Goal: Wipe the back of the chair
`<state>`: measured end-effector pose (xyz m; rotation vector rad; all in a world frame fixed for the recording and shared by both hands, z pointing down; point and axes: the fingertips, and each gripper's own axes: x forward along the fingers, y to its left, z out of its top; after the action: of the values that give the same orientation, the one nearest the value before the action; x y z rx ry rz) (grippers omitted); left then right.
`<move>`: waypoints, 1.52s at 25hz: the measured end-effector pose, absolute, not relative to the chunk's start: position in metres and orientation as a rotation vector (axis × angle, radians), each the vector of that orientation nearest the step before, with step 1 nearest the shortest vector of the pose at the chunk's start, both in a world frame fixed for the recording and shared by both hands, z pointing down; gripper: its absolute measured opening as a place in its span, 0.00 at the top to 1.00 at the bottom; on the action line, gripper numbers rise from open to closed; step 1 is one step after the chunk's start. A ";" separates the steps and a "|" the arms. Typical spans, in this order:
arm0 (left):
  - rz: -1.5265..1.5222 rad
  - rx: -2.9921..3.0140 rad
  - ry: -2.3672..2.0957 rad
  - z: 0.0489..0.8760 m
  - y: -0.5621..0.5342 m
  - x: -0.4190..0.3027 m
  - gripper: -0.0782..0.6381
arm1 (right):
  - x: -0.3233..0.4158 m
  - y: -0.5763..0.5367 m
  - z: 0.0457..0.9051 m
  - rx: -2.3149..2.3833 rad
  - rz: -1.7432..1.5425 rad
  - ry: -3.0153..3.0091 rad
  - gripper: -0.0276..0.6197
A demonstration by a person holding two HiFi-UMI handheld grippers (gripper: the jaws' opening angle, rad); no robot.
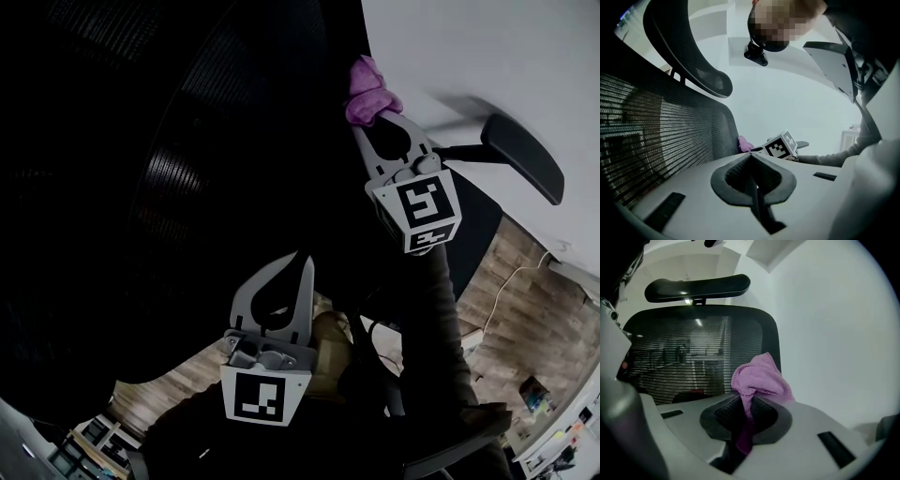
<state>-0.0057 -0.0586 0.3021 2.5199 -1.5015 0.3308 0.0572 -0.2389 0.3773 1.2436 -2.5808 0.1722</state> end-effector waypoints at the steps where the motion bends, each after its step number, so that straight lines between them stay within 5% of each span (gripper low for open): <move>1: 0.330 2.514 -1.507 0.304 -0.057 -0.006 0.88 | 0.056 -0.236 0.378 1.240 0.170 -2.583 0.89; 38: 0.313 2.414 -1.691 0.302 0.004 -0.016 0.88 | 0.010 -0.144 0.376 1.067 0.144 -2.668 0.89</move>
<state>-0.0165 0.0039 0.3020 2.4138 -1.6908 0.3125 0.0097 -0.1438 0.3764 1.0675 -2.6683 0.1442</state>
